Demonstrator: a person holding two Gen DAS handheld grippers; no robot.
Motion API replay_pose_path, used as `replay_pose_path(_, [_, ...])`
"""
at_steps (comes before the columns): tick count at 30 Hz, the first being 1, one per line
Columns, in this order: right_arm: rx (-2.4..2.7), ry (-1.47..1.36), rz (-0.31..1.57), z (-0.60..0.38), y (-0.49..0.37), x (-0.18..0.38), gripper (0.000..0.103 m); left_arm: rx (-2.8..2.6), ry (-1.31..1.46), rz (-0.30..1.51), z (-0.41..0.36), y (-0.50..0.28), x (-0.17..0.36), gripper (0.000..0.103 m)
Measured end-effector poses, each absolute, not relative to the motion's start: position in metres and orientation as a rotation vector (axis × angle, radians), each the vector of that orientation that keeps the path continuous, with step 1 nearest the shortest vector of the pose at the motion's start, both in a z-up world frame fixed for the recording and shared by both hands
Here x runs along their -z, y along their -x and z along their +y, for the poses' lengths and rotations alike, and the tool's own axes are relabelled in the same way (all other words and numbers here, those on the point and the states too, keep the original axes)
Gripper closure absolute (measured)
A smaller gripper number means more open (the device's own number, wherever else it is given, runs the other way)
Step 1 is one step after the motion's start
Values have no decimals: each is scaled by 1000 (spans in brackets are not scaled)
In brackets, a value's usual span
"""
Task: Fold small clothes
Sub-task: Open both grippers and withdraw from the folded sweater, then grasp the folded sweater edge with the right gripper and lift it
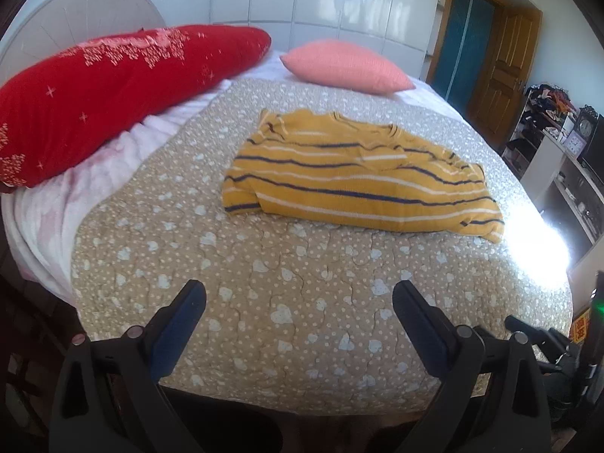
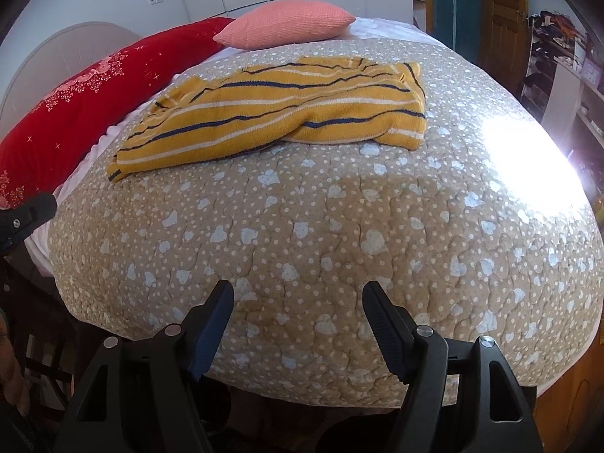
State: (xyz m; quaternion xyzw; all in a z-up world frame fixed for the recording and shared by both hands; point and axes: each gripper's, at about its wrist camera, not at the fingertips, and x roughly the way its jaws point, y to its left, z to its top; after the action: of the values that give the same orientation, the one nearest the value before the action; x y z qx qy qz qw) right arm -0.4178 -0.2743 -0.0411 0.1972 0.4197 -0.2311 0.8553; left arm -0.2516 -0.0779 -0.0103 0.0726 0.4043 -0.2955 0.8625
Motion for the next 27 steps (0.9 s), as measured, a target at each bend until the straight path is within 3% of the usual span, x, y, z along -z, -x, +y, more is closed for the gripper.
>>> replay_pose_path(11, [508, -442, 864, -299, 375, 31, 24, 612, -152, 937, -102, 207, 39, 4])
replay_pose_path(27, [216, -375, 872, -285, 236, 15, 24, 452, -100, 981, -62, 157, 53, 4])
